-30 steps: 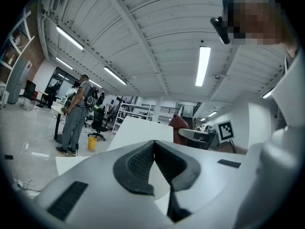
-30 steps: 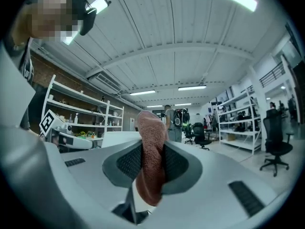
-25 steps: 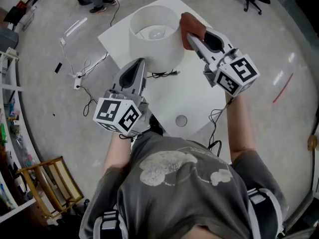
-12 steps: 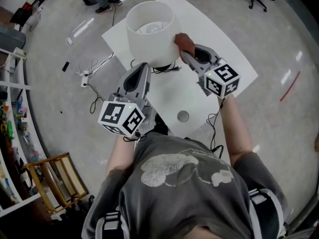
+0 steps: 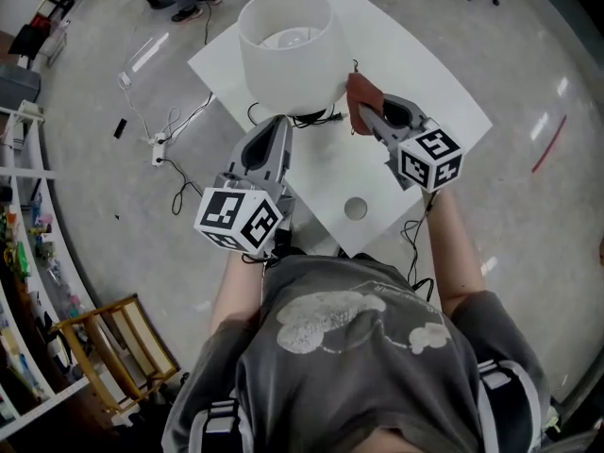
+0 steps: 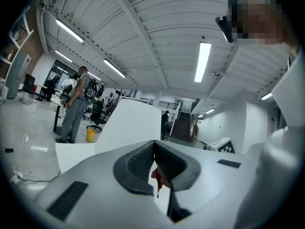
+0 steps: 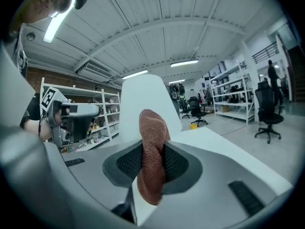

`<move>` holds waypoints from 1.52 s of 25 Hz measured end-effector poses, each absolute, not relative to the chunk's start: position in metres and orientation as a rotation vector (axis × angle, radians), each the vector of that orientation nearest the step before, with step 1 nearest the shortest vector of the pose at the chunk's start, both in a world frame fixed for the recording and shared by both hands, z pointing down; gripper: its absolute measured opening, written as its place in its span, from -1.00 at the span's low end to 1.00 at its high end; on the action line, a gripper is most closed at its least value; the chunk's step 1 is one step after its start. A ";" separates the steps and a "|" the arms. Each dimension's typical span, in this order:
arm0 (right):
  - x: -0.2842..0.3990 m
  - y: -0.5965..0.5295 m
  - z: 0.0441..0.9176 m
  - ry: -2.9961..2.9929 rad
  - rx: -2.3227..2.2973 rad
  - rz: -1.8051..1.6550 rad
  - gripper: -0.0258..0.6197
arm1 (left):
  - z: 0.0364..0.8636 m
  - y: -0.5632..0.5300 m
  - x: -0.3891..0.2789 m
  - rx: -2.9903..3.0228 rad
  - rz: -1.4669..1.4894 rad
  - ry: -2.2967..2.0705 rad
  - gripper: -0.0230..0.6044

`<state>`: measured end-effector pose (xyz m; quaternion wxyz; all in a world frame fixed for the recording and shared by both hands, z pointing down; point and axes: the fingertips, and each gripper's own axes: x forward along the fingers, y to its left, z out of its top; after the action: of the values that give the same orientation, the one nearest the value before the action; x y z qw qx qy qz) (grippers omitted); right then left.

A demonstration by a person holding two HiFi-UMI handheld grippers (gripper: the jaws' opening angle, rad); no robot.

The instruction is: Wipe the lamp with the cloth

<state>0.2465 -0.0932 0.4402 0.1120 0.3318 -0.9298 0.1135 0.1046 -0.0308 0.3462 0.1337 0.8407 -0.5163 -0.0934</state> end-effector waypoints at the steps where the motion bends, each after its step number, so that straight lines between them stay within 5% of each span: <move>1: 0.246 -0.091 0.429 -2.745 0.994 0.313 -0.62 | 0.346 -0.031 0.101 2.445 -0.274 -1.487 -0.90; 14: 0.203 -0.075 0.293 -2.803 1.245 -0.039 -0.63 | 0.313 -0.043 0.082 2.619 -0.348 -1.197 -0.90; 38: 0.152 -0.035 0.453 -2.431 1.493 0.408 -0.62 | 0.357 -0.045 0.032 2.653 -0.204 -0.837 -0.90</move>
<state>0.1518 -0.0351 0.4533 0.1293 0.5137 -0.8365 0.1403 0.0317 -0.0447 0.3567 0.1753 0.9364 -0.2953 -0.0719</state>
